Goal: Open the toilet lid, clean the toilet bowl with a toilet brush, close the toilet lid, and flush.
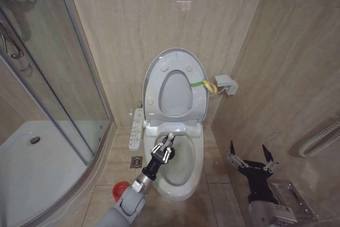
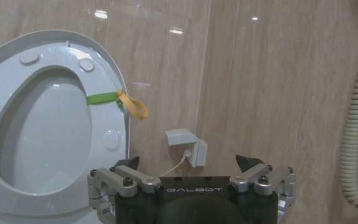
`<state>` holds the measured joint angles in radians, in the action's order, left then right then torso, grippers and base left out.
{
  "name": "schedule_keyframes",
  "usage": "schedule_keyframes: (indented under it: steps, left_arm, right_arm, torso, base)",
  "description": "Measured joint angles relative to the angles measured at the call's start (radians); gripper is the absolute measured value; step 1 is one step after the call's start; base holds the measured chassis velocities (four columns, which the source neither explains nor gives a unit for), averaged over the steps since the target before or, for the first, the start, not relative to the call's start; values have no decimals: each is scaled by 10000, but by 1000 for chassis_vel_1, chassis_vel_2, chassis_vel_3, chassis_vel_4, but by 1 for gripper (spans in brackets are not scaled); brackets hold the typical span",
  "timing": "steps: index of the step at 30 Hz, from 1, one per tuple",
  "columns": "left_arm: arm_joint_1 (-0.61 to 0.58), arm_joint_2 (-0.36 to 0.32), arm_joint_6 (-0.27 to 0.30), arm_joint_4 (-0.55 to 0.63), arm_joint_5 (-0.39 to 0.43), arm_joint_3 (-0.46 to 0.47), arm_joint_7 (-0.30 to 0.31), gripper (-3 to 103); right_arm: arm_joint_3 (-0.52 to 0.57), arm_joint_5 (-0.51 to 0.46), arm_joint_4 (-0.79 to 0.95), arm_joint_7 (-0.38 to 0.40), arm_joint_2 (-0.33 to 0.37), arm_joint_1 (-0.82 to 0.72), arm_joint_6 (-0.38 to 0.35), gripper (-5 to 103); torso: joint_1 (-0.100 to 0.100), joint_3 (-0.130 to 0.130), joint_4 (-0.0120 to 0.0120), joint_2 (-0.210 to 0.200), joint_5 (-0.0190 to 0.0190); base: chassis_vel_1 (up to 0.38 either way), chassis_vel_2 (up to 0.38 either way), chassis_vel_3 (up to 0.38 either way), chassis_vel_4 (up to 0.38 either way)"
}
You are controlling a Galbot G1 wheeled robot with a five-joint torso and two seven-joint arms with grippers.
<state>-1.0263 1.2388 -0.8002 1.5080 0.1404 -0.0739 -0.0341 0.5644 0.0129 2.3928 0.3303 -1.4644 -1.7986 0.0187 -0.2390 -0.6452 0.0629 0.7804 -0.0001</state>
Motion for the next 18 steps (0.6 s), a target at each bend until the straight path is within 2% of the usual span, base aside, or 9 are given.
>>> schedule_keyframes:
  steps: [12,18]
  left_arm:
    - [-1302,-244,275,1534,-200,772,316,20]
    - [-1945,-325,627,2690,-430,1175,523,20]
  right_arm:
    - [0,0,0,0,0,0,0,100]
    - [0,0,0,0,0,0,0,100]
  torso:
    - [0,0,0,0,0]
    - [0,0,2,0,0]
  base:
    - [0,0,0,0]
    - [0,0,0,0]
